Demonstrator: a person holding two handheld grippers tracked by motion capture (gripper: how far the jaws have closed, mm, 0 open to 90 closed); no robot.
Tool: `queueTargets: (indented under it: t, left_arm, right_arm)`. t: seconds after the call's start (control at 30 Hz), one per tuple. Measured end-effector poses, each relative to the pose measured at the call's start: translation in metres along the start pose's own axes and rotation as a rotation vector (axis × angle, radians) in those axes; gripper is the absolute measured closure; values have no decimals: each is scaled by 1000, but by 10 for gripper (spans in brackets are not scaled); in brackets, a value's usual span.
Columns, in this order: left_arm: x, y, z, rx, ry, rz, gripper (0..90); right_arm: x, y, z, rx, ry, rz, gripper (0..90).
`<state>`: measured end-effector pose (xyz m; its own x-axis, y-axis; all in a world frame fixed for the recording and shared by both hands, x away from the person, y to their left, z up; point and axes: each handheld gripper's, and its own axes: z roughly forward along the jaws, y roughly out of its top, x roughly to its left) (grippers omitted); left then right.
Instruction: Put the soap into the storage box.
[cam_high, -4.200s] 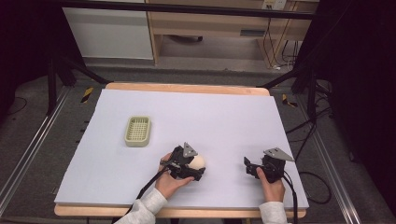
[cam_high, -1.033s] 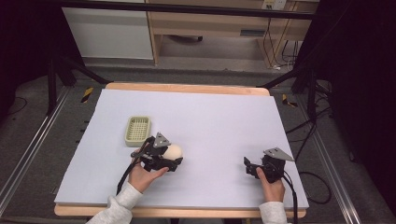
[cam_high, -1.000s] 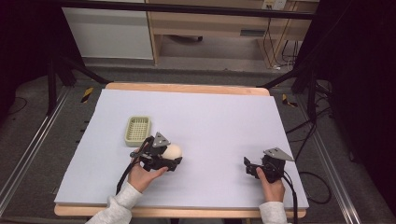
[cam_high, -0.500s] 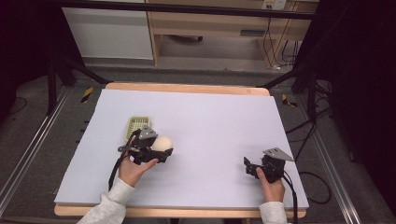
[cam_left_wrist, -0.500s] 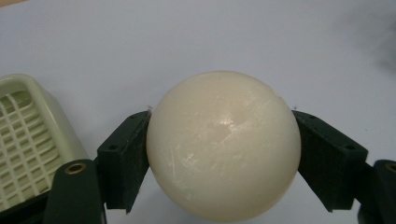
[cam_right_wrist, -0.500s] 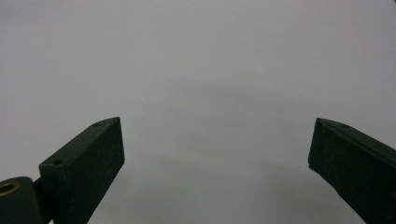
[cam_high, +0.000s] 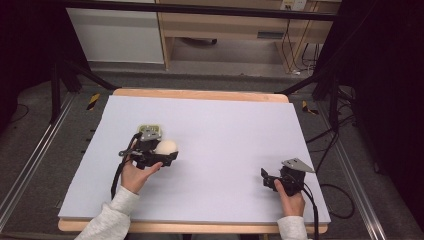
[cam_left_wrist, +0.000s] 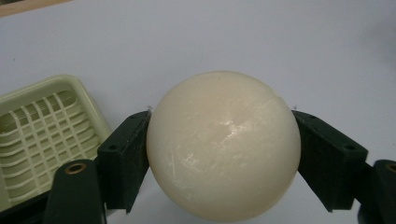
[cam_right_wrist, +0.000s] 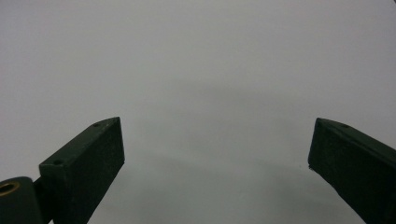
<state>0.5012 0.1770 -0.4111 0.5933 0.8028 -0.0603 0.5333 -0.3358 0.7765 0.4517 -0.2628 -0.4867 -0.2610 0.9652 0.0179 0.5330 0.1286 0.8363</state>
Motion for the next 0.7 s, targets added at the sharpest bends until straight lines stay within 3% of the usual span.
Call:
queueTargets:
  t: [0.7]
  left_arm:
    - [37, 4, 1, 0, 55, -66, 238]
  right_arm:
    - [0, 0, 0, 1, 0, 0, 40]
